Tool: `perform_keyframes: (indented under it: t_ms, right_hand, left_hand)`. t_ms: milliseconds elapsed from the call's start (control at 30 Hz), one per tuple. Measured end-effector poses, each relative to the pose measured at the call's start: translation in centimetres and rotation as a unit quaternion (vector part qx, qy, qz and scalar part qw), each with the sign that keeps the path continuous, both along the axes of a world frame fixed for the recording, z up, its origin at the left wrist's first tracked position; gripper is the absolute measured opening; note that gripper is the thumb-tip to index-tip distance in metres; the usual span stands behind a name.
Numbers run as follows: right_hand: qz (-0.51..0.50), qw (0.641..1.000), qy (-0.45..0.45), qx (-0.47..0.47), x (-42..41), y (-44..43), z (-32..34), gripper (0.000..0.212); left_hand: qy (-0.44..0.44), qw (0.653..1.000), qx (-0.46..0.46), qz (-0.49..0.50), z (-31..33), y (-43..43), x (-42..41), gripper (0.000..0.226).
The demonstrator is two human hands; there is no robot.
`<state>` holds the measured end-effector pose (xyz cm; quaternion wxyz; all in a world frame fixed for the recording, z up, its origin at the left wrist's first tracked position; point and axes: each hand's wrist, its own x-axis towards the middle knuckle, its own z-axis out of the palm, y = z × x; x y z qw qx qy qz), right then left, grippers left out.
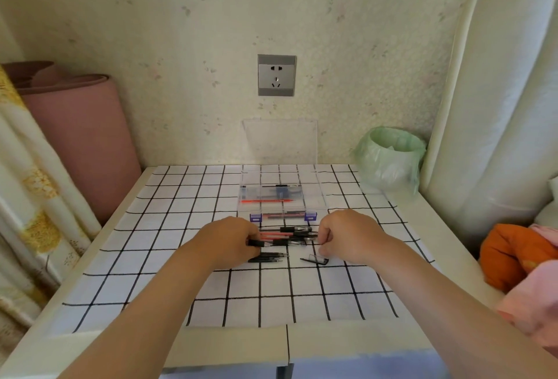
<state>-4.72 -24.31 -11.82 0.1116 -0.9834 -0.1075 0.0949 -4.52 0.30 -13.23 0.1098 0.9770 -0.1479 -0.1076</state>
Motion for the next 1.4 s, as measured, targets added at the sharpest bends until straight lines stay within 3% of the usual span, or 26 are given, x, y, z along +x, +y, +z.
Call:
perform_keyframes:
  t_ms: [367, 500, 700, 900, 1033, 1200, 1400]
  right_hand:
    - [0.006, 1.000, -0.020, -0.002, 0.1, 0.2, -0.8, 0.014]
    - [0.010, 0.995, -0.088, 0.037, 0.7, 1.0, -0.2, 0.014]
    - [0.029, 0.980, -0.183, 0.077, 3.0, 3.4, -0.7, 0.026]
    - [0.066, 0.993, -0.087, -0.037, 6.4, 4.2, -0.5, 0.034]
    - [0.070, 0.996, 0.006, -0.049, 7.8, 5.1, 0.4, 0.034]
    - [0.087, 0.996, -0.007, -0.032, 9.4, 6.0, 0.6, 0.028]
    - [0.117, 0.989, 0.007, -0.095, 11.4, 8.4, 1.1, 0.012]
  left_hand:
    - [0.012, 1.000, 0.011, -0.022, 0.2, -0.5, 0.1, 0.029]
    - [0.001, 1.000, -0.026, -0.009, 1.1, -0.1, 0.5, 0.030]
    - [-0.092, 0.988, -0.113, 0.044, 1.7, 1.2, 1.6, 0.031]
    - [-0.113, 0.988, -0.070, 0.080, 0.4, 2.1, 2.7, 0.030]
    - [-0.117, 0.986, -0.081, 0.087, -0.1, 2.3, 3.0, 0.029]
    - [-0.130, 0.984, -0.077, 0.096, -0.5, 2.2, 3.4, 0.033]
    - [-0.125, 0.984, -0.079, 0.099, -0.7, 2.0, 3.6, 0.032]
